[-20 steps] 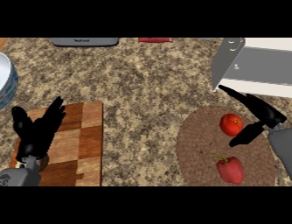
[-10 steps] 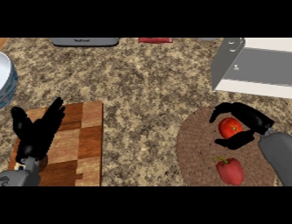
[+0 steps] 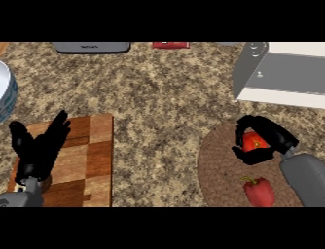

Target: Pick the tomato from the placemat and place it in the tiered shelf

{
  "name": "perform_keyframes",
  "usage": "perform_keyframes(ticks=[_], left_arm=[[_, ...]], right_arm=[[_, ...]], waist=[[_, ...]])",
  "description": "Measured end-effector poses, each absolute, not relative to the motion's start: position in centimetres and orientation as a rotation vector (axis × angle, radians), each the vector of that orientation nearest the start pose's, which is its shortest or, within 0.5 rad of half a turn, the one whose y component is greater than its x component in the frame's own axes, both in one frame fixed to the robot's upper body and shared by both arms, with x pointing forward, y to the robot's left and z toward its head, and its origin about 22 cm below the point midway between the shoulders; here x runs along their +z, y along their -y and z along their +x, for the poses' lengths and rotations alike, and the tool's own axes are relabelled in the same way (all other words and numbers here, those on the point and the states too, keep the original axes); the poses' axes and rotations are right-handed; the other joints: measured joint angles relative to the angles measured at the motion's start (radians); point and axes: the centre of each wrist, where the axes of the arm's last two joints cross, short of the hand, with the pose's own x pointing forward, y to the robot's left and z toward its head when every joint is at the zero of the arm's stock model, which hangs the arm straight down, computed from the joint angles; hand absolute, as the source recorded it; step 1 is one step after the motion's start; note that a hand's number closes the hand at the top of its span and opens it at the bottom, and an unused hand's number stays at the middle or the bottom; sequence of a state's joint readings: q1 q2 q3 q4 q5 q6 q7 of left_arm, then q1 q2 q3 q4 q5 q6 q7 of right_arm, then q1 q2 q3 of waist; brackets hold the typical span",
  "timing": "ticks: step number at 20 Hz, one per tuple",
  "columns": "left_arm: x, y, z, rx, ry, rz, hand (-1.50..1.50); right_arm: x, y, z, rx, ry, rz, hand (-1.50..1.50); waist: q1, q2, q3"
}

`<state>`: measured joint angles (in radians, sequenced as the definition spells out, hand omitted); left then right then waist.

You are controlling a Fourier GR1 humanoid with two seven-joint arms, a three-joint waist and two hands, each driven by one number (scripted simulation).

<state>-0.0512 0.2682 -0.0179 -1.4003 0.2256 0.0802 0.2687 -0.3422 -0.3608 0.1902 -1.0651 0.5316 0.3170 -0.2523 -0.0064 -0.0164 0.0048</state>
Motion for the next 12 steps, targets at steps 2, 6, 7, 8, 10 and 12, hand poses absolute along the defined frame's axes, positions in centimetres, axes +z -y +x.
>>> perform_keyframes(ticks=[2, 6, 7, 8, 10, 12], left_arm=[[-1.0, -29.5, 25.3, 0.043, 1.171, 0.100, 0.00], [-1.2, -29.3, 25.2, 0.050, 1.165, 0.106, 0.00], [-1.2, -29.6, 25.1, 0.053, 1.167, 0.109, 0.00], [-1.1, -29.8, 25.0, 0.056, 1.165, 0.110, 0.00], [-1.1, -30.1, 24.8, 0.062, 1.165, 0.112, 0.00], [-1.3, -29.9, 24.7, 0.064, 1.167, 0.117, 0.00]], right_arm=[[-0.9, 27.1, 31.7, 1.120, 1.266, -0.287, 1.50], [1.5, 26.3, 30.7, 1.057, 1.240, -0.429, 1.50], [2.2, 25.9, 30.2, 1.026, 1.256, -0.448, 1.50], [3.2, 25.1, 30.0, 1.002, 1.283, -0.473, 1.50], [5.8, 24.6, 29.3, 0.958, 1.345, -0.520, 1.50], [8.1, 24.1, 28.3, 0.910, 1.407, -0.570, 1.50]], waist=[[-0.006, -0.003, -0.001], [-0.016, -0.001, 0.001], [-0.019, -0.002, 0.002], [-0.021, -0.002, 0.002], [-0.027, -0.003, 0.002], [-0.031, -0.004, 0.002]])
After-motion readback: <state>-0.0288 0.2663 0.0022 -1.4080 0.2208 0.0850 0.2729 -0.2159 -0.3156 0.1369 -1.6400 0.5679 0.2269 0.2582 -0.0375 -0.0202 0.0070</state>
